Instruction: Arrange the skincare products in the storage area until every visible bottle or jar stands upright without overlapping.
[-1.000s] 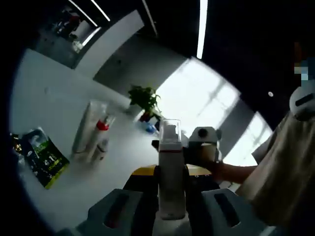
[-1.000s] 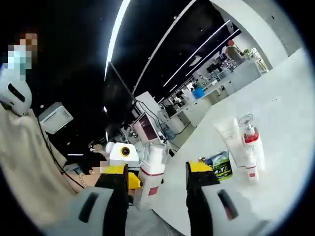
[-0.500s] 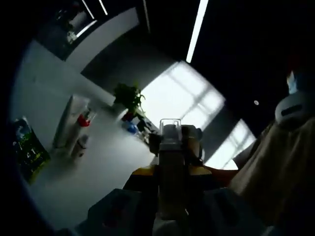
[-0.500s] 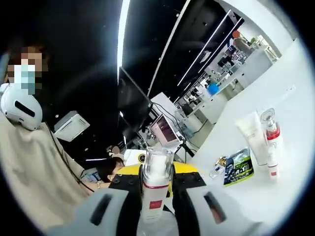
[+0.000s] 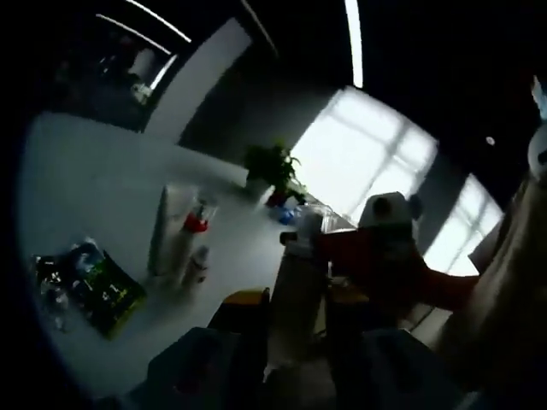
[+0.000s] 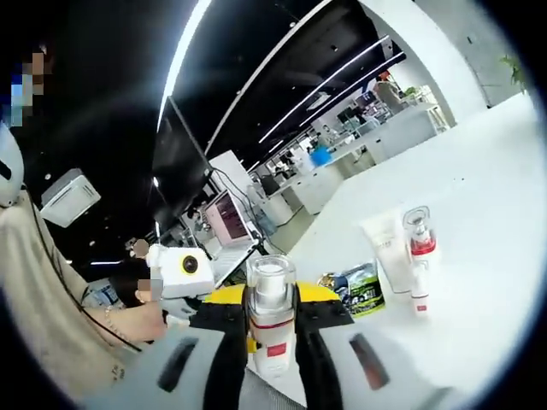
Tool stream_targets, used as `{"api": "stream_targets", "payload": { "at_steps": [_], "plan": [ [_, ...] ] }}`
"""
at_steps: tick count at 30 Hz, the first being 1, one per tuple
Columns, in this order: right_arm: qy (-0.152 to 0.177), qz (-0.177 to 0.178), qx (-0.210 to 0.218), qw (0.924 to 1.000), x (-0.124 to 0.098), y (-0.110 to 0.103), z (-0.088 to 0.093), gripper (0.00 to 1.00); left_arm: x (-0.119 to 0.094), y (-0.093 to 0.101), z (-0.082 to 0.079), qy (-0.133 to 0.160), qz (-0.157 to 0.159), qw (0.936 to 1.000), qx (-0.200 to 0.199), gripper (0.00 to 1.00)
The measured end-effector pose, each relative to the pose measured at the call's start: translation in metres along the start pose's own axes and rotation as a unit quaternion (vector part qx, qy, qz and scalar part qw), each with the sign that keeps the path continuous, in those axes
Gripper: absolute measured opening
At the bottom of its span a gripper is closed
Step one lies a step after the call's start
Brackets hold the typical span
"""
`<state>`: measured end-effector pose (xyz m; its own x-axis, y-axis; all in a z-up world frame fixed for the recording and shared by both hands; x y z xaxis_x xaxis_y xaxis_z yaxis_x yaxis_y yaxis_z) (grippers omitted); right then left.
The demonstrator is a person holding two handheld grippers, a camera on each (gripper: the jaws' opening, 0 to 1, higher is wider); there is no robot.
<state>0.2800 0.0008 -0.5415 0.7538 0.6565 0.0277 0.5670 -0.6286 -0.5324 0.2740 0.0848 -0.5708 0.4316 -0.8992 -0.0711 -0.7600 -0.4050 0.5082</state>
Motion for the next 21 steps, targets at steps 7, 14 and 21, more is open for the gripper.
{"api": "stream_targets", "payload": {
  "at_steps": [7,14,21],
  "plan": [
    [-0.012,0.083,-0.025,0.9962,0.004,0.004,0.0,0.19,0.002,-0.003,-0.001,-0.036,-0.121,0.9828,0.135,0.19],
    [-0.026,0.097,-0.083,0.9915,0.01,-0.011,0.005,0.19,0.0,-0.002,-0.003,-0.072,-0.172,0.96,0.209,0.18],
    [-0.031,0.024,-0.125,0.9914,0.012,-0.021,0.001,0.19,-0.001,0.0,-0.002,-0.054,-0.116,0.9838,0.126,0.16]
  ]
}}
Point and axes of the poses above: the point that each gripper's makers call its tool centre point, and the gripper's own axes: x roughly forward along the fingers, y roughly to its right, z roughly out of its underside, the point moved 5 cm from there along -x, roughly backward along the fingers, and after that the axes turned 11 degrees about y, right-handed, at the moved point
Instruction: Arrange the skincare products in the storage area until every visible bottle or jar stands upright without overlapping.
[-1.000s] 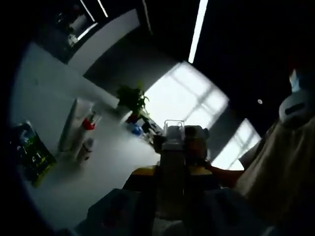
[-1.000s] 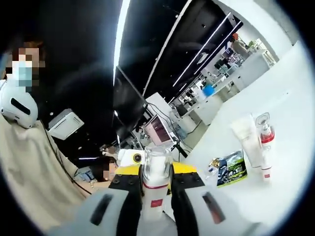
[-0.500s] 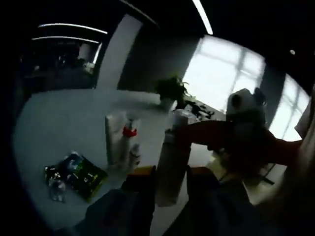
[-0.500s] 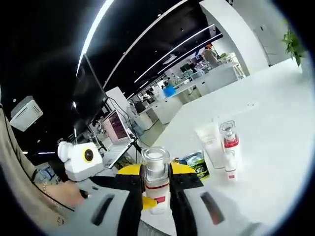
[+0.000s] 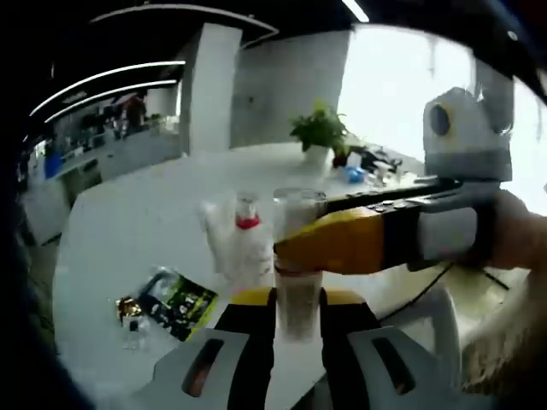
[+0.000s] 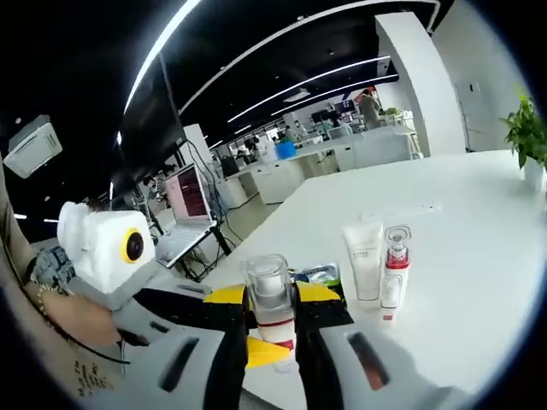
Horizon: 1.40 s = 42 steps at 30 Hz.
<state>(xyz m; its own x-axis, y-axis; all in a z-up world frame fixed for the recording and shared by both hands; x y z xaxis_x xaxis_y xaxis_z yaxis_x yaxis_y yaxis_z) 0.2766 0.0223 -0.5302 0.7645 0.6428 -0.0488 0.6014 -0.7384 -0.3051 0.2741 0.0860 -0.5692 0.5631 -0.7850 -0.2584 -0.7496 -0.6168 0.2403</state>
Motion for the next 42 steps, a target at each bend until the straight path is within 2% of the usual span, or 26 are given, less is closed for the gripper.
{"api": "stream_targets", "payload": {
  "at_steps": [1,2,5,8,10,17,20,22,25,28,32,34,38,42],
  "plan": [
    [0.007,-0.019,0.004,0.9998,-0.001,-0.001,-0.003,0.2,-0.001,0.0,-0.002,0.005,0.011,0.9999,-0.004,0.15],
    [0.009,-0.022,0.004,0.9997,-0.001,-0.001,-0.004,0.2,-0.002,0.0,-0.005,0.009,0.027,0.9994,-0.017,0.15],
    [0.017,-0.046,-0.002,0.9988,-0.004,0.001,-0.011,0.2,-0.002,0.001,-0.012,0.018,0.065,0.9975,-0.019,0.15],
    [0.022,-0.089,-0.05,0.9946,-0.008,-0.003,-0.019,0.2,-0.003,0.003,-0.019,0.019,0.106,0.9939,-0.024,0.15],
    [0.018,-0.104,-0.063,0.9924,-0.01,-0.004,-0.021,0.2,-0.003,0.002,-0.022,0.022,0.119,0.9924,-0.021,0.15],
    [0.008,-0.138,-0.088,0.9865,-0.018,-0.003,-0.023,0.2,-0.004,0.007,-0.027,-0.001,0.174,0.9846,0.016,0.15],
    [0.001,-0.155,-0.114,0.9814,-0.019,-0.006,-0.023,0.24,-0.004,0.008,-0.031,-0.003,0.191,0.9811,0.034,0.15],
    [-0.003,-0.16,-0.126,0.9791,-0.018,-0.008,-0.022,0.28,-0.004,0.008,-0.035,-0.002,0.202,0.9786,0.042,0.15],
    [-0.004,-0.163,-0.128,0.9783,-0.017,-0.009,-0.022,0.31,-0.003,0.005,-0.035,-0.019,0.213,0.9731,0.086,0.15],
    [-0.002,-0.161,-0.126,0.9788,-0.015,-0.009,-0.022,0.3,-0.002,0.005,-0.033,-0.036,0.225,0.9669,0.114,0.15],
    [-0.002,-0.15,-0.122,0.9812,-0.012,-0.003,-0.02,0.25,0.0,0.008,-0.027,-0.054,0.244,0.9593,0.132,0.15],
    [-0.013,-0.151,-0.12,0.9811,-0.011,-0.002,-0.017,0.22,0.003,0.006,-0.023,-0.06,0.243,0.9584,0.137,0.15],
    [-0.016,-0.139,-0.125,0.9822,-0.011,0.0,-0.01,0.21,0.006,0.002,-0.018,-0.068,0.243,0.9577,0.139,0.15],
    [-0.014,-0.109,-0.118,0.9869,-0.009,0.006,-0.006,0.21,0.01,-0.003,-0.015,-0.069,0.237,0.9592,0.137,0.15]
  ]
}}
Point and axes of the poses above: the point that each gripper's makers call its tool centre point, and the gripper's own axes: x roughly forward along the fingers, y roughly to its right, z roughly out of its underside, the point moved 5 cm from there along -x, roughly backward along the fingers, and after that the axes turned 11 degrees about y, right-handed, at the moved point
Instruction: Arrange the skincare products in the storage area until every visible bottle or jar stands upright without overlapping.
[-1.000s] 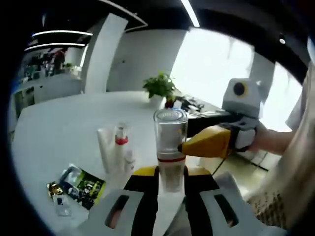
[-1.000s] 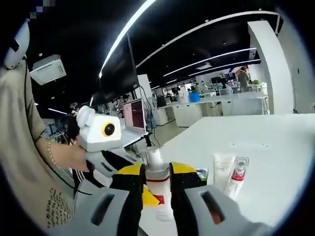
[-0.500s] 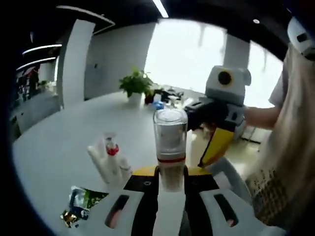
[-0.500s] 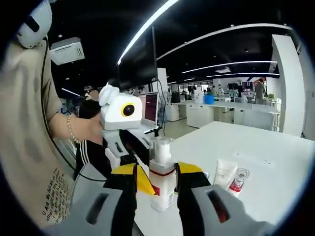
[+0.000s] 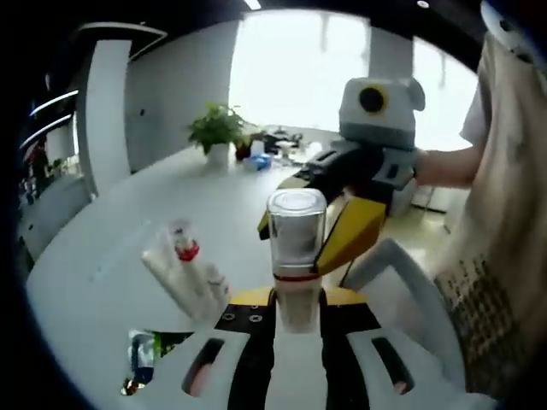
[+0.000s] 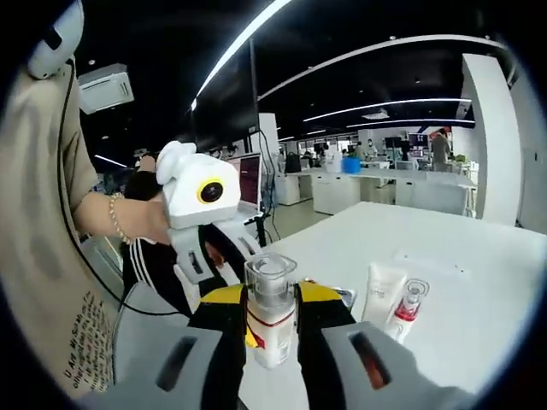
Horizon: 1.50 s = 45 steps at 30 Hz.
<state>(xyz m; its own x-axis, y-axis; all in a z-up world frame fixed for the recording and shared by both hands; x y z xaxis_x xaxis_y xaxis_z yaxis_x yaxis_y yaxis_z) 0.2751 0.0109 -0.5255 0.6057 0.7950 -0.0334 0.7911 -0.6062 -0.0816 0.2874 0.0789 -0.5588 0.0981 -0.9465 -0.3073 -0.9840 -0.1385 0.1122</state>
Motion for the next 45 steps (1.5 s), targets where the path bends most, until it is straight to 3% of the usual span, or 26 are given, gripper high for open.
{"api": "stream_targets", "payload": {
  "at_steps": [6,13,22,31,45],
  "plan": [
    [0.0,0.049,0.008,0.9988,0.004,0.007,0.012,0.21,0.008,-0.011,0.01,-0.003,-0.02,0.9998,-0.003,0.16],
    [-0.033,0.082,-0.018,0.9959,0.008,0.008,0.036,0.21,0.02,-0.019,0.032,-0.021,-0.034,0.9992,0.002,0.16],
    [-0.083,0.096,-0.04,0.9911,0.012,0.011,0.07,0.21,0.035,-0.025,0.066,-0.04,-0.04,0.9984,0.005,0.17],
    [-0.117,0.098,-0.031,0.9878,0.01,0.017,0.098,0.21,0.048,-0.028,0.095,-0.057,-0.044,0.9974,0.005,0.17],
    [-0.15,0.101,-0.03,0.983,0.009,0.022,0.123,0.21,0.059,-0.03,0.117,-0.066,-0.049,0.9966,0.001,0.17]
  ]
}}
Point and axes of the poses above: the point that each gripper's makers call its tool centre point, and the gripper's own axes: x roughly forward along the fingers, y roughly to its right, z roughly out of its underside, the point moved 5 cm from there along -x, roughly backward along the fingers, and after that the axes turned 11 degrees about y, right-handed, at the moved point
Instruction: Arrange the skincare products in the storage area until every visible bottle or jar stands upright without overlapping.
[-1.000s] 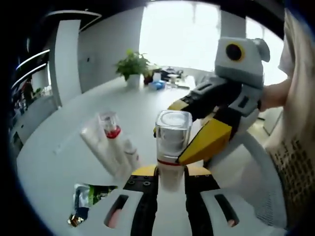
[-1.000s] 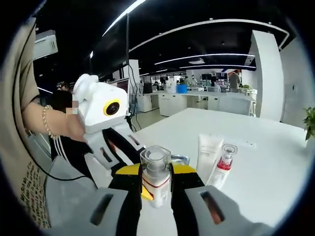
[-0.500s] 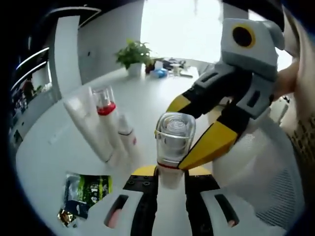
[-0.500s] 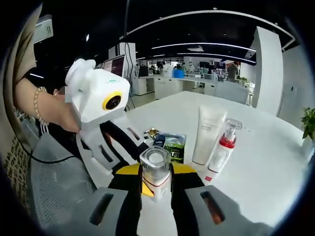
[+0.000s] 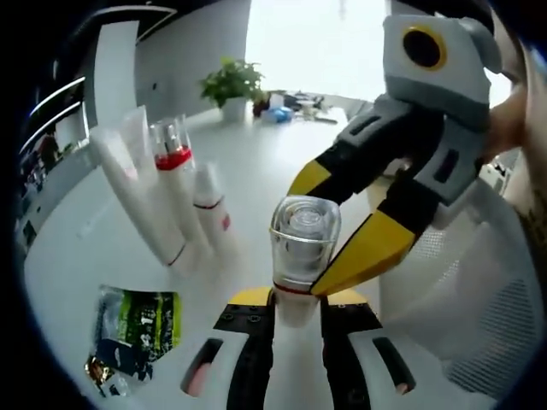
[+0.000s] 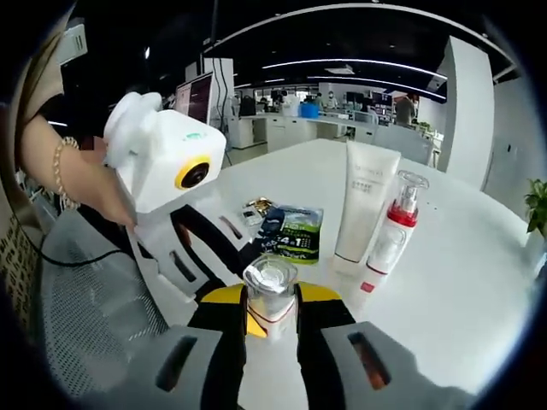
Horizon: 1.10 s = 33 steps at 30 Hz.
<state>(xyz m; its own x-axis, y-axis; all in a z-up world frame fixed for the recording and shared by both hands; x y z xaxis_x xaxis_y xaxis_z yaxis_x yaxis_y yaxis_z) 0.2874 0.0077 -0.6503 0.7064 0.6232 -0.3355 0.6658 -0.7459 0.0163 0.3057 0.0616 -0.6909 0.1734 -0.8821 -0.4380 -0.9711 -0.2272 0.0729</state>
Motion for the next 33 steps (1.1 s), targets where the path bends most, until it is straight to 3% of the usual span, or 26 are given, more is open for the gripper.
{"api": "stream_targets", "payload": {
  "at_steps": [21,30,33],
  "plan": [
    [-0.007,0.001,-0.021,0.9998,0.006,0.0,0.008,0.21,0.005,-0.003,0.01,0.004,0.0,1.0,0.009,0.17],
    [0.013,0.008,-0.008,0.9999,0.007,0.005,0.007,0.22,0.007,-0.007,0.009,0.006,0.003,0.9999,0.008,0.16],
    [0.026,0.015,0.002,0.9996,0.007,0.009,0.003,0.29,0.009,-0.009,0.008,0.007,0.005,0.9999,0.009,0.16]
  ]
}}
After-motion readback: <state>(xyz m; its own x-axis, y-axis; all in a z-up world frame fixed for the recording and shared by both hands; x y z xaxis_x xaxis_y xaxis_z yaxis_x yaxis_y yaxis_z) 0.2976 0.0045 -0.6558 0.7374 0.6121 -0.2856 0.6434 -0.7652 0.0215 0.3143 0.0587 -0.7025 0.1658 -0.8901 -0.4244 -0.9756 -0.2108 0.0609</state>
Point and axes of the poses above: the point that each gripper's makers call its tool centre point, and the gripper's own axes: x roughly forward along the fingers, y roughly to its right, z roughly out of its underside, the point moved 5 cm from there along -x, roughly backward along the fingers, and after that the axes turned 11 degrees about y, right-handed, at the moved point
